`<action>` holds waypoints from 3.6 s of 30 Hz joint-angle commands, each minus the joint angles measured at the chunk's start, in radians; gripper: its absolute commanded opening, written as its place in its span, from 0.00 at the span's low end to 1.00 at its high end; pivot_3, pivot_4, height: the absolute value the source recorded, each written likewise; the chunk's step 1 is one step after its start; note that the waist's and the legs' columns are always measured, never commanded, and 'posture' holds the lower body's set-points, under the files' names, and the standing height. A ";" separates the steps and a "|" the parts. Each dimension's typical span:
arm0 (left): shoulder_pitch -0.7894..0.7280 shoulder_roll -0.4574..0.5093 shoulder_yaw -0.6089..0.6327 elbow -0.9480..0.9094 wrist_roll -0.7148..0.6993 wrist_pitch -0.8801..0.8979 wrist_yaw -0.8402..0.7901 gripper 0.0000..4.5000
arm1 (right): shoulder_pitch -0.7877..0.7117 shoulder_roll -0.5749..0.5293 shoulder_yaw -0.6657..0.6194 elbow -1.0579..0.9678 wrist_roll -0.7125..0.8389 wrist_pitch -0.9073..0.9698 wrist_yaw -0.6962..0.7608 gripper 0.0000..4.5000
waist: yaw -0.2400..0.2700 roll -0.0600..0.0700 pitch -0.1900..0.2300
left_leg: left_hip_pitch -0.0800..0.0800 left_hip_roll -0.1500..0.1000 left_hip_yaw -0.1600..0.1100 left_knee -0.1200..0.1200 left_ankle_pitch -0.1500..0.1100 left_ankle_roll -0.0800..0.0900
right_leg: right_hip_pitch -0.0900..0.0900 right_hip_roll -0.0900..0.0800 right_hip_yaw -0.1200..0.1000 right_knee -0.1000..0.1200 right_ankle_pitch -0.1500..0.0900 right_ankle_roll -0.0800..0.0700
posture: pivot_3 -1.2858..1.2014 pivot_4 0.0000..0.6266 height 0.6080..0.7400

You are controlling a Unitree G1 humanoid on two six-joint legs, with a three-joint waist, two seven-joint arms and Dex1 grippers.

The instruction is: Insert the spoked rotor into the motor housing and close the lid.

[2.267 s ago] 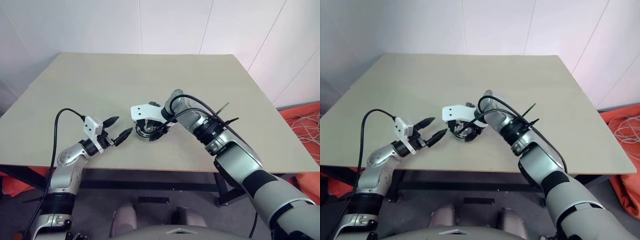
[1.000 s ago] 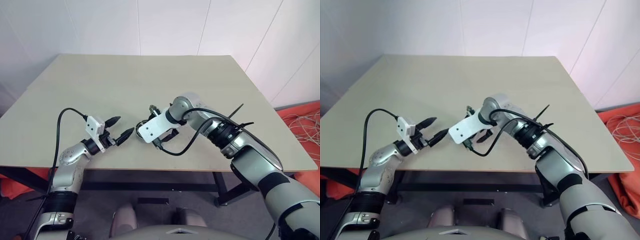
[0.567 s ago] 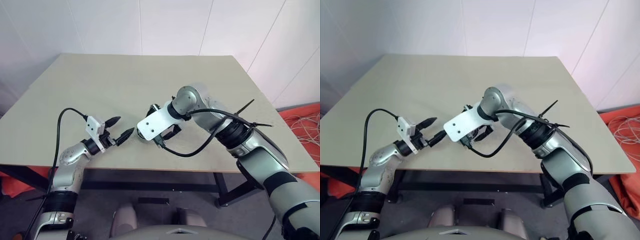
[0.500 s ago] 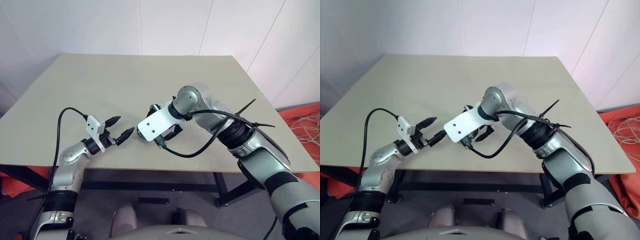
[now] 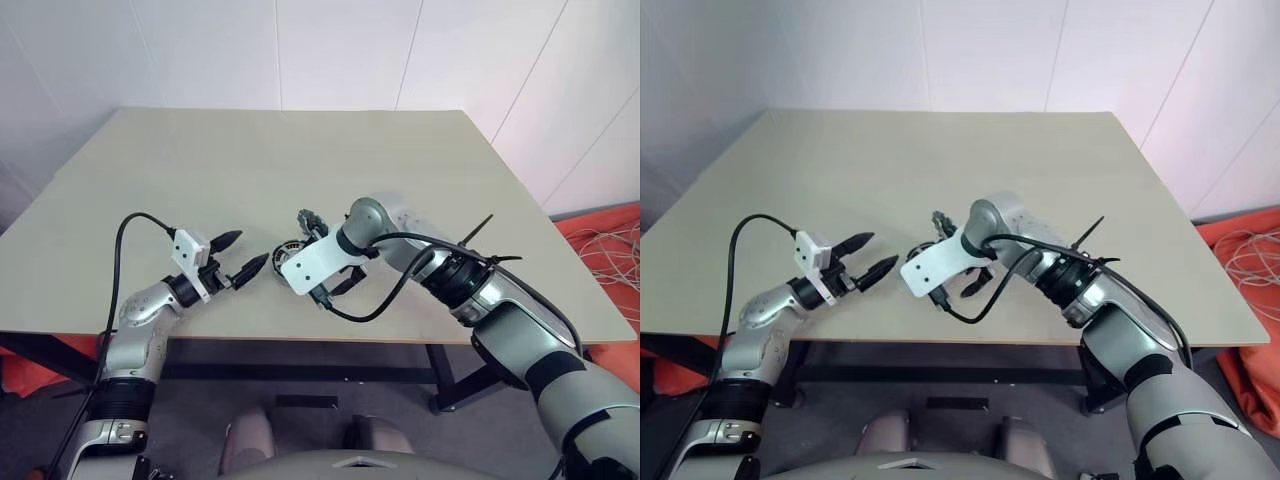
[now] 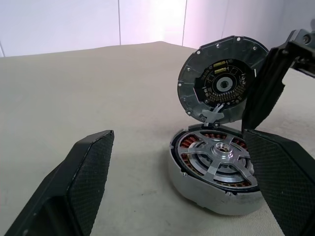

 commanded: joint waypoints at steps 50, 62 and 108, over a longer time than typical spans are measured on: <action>0.011 0.024 0.036 -0.024 -0.013 -0.028 0.001 1.00 | -0.041 0.024 -0.045 -0.112 -0.050 0.528 0.089 0.00 | 0.006 0.000 0.000 | 0.000 0.000 -0.002 0.000 0.000 0.000 | 0.000 0.000 0.000 0.000 0.000 0.000 | 0.52 0.00 1.00; 0.003 0.005 0.028 -0.006 0.000 -0.044 0.004 1.00 | -0.036 0.081 0.003 -0.083 -0.032 0.602 0.028 0.00 | 0.002 0.000 0.000 | 0.000 0.001 -0.002 -0.001 0.000 0.000 | -0.001 0.000 0.000 0.000 0.000 0.000 | 0.52 0.00 1.00; 0.005 0.024 0.028 -0.006 -0.014 -0.042 -0.022 1.00 | -0.088 -0.036 -0.800 0.055 0.456 0.774 -0.429 0.79 | 0.017 -0.001 -0.001 | 0.002 -0.001 -0.004 -0.001 0.002 -0.003 | 0.002 -0.001 0.000 0.000 0.000 0.000 | 0.52 0.00 1.00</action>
